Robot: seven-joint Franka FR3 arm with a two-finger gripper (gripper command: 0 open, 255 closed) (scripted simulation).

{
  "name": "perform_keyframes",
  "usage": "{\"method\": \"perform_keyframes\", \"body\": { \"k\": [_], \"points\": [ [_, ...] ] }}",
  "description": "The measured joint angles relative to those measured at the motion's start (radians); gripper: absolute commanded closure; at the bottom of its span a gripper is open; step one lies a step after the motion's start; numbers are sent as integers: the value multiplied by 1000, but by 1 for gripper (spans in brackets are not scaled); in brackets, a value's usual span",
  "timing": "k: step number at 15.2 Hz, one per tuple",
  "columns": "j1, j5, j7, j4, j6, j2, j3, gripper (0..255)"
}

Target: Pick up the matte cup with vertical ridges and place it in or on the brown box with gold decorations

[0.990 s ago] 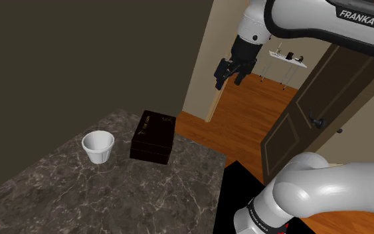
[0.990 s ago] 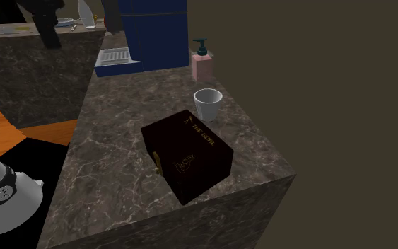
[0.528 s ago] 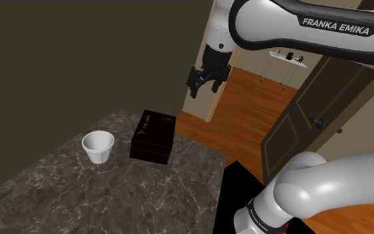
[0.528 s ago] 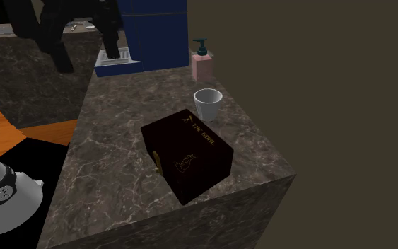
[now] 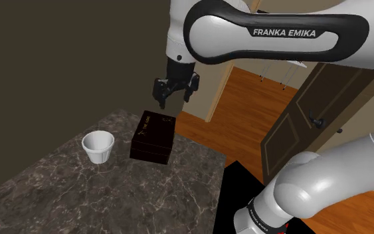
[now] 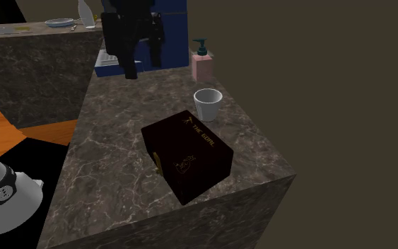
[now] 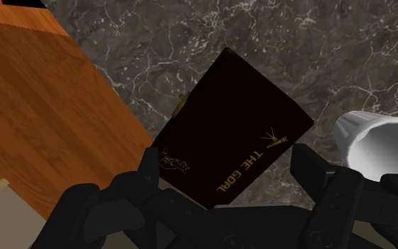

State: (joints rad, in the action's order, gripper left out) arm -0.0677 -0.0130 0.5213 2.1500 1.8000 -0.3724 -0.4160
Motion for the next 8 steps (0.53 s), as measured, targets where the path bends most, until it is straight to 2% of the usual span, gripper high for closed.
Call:
{"method": "perform_keyframes", "body": {
  "k": [5,8],
  "points": [
    [-9,-42,126,-94,36,171,-91,0],
    [-21,-91,206,-168,51,293,-136,0]
  ]
}}
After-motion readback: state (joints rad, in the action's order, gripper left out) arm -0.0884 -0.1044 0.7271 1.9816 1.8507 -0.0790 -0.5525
